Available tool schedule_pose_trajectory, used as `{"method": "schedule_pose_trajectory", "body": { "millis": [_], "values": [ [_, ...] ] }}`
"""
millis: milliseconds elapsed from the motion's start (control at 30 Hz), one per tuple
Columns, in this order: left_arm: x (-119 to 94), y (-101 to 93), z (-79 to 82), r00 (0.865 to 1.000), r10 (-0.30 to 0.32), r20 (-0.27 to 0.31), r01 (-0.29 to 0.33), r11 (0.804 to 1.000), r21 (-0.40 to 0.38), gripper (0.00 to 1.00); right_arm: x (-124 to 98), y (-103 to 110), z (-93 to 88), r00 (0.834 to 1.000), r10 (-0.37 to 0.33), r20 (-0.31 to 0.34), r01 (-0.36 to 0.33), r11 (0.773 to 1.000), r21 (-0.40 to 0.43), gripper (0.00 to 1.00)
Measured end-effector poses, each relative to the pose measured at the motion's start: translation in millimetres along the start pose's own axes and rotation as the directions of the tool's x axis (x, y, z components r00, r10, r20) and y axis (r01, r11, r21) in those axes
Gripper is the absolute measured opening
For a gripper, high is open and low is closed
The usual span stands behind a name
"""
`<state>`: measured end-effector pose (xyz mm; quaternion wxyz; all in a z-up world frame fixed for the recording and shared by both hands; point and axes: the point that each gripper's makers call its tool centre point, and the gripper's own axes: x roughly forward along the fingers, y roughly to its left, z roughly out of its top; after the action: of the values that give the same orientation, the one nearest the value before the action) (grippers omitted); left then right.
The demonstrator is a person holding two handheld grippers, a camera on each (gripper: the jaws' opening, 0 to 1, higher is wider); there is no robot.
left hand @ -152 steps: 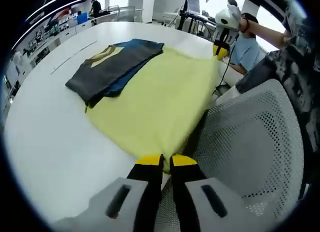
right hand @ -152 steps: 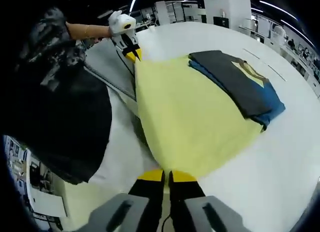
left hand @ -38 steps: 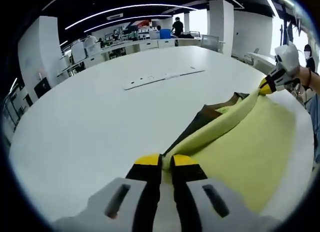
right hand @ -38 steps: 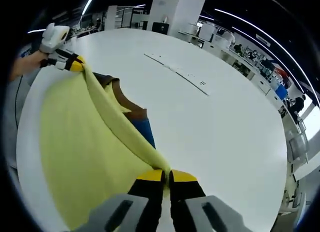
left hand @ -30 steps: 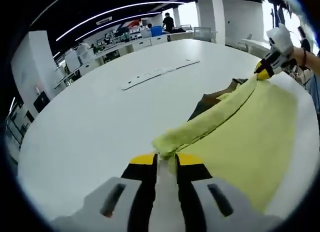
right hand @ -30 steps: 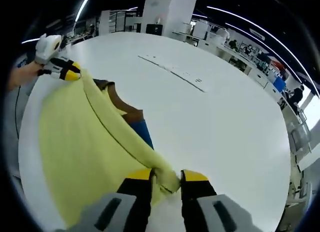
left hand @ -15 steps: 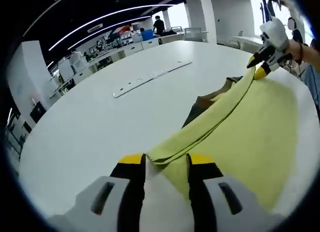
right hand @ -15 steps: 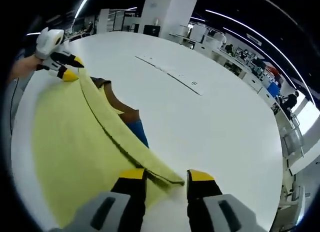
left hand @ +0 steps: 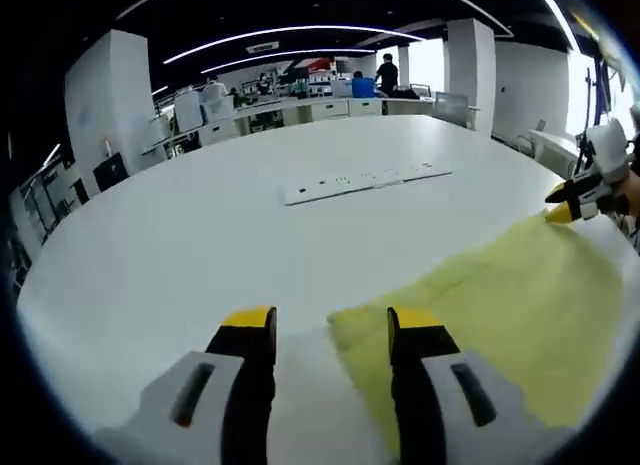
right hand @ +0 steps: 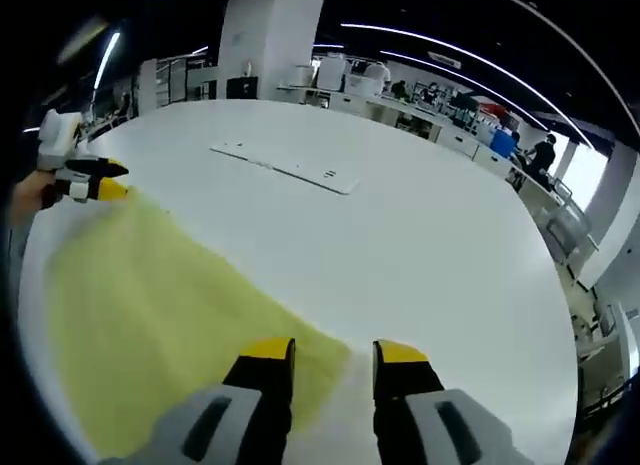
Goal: Fold the garment on the visible template until the final outline fits inside the template.
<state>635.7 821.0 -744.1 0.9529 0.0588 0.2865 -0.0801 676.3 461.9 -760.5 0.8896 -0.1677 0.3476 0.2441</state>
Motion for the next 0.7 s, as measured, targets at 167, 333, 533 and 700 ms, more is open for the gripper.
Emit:
{"method": "schedule_pose_trajectory", "body": {
  "millis": [167,333,533,700],
  "values": [
    [-11,1.5,-6.9,1.000,-0.019,-0.017,0.018,0.998,-0.059,0.46,-7,6,4.8,0.999,0.044,0.031,-0.047,0.995,0.093,0.32],
    [-27,-3.3,-4.6,0.997,-0.074,0.012,0.074,0.994,-0.078,0.58,-21,24,8.7,0.991,0.118,0.070,-0.129,0.973,0.193,0.48],
    [-46,-4.8,-7.3,0.995,-0.103,0.013,0.103,0.994,-0.041,0.77,-40,33,3.4,0.988,0.140,0.071,-0.152,0.970,0.191,0.60],
    [-67,-10.9,-12.4,0.989,-0.147,0.020,0.147,0.989,-0.006,0.82,-61,48,-7.3,0.983,0.171,0.060,-0.178,0.971,0.157,0.68]
  ]
}}
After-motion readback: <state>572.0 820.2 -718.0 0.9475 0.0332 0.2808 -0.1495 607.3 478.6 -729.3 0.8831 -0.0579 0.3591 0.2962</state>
